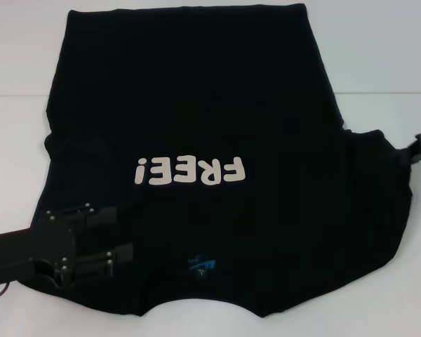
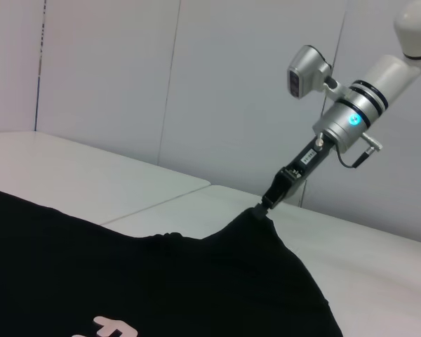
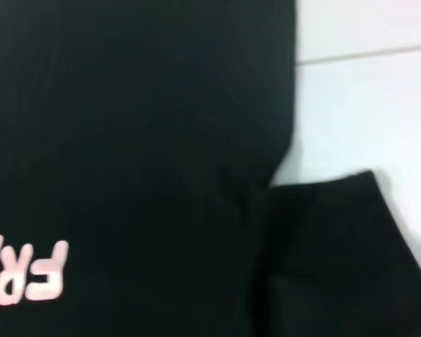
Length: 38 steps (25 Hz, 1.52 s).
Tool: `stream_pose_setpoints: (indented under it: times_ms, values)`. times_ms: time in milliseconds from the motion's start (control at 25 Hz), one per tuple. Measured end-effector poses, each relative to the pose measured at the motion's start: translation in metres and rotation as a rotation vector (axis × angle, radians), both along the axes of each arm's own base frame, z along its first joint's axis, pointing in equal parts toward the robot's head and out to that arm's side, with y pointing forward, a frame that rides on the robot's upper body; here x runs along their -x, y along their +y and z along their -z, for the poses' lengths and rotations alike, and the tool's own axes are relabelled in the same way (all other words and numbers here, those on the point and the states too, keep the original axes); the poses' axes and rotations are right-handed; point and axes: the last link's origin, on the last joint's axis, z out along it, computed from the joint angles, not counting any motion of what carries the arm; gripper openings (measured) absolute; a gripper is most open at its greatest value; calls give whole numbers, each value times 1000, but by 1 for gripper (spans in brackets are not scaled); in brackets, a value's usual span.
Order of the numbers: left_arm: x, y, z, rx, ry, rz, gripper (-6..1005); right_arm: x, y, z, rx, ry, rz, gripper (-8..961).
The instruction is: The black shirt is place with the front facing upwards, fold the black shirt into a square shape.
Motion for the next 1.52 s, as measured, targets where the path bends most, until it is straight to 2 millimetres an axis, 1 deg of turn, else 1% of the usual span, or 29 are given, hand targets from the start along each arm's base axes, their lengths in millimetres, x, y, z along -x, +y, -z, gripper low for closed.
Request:
stream_pose_setpoints:
  times_ms: [200, 360, 480, 640, 800, 1080, 1160, 1360, 1440, 1480, 1520]
  values:
    - [0, 0, 0, 1, -1, -1, 742, 30, 13, 11, 54, -37, -103, 54]
    - [0, -1, 0, 2, -1, -2, 742, 62, 20, 36, 146, -105, -208, 62]
    - [1, -1, 0, 2, -1, -3, 742, 87, 21, 58, 224, -167, -296, 69]
    - [1, -1, 0, 2, -1, -3, 742, 110, 20, 77, 294, -217, -388, 77]
    - [1, -1, 0, 2, -1, -3, 741, 118, 19, 87, 326, -254, -425, 86]
    - [0, -1, 2, 4, -4, -3, 741, 119, 21, 88, 308, -253, -429, 100]
    - [0, -2, 2, 4, -4, -5, 741, 124, 22, 90, 314, -256, -452, 105]
    - [1, -3, 2, 5, -5, -10, 741, 146, 19, 105, 356, -266, -558, 115]
    - [1, -3, 3, 5, -5, -10, 741, 153, 18, 110, 363, -238, -592, 119]
    - [2, -3, 3, 5, -6, -11, 741, 160, 15, 114, 361, -175, -626, 121]
    - [2, -4, 3, 5, -6, -12, 741, 160, 15, 114, 361, -175, -626, 123]
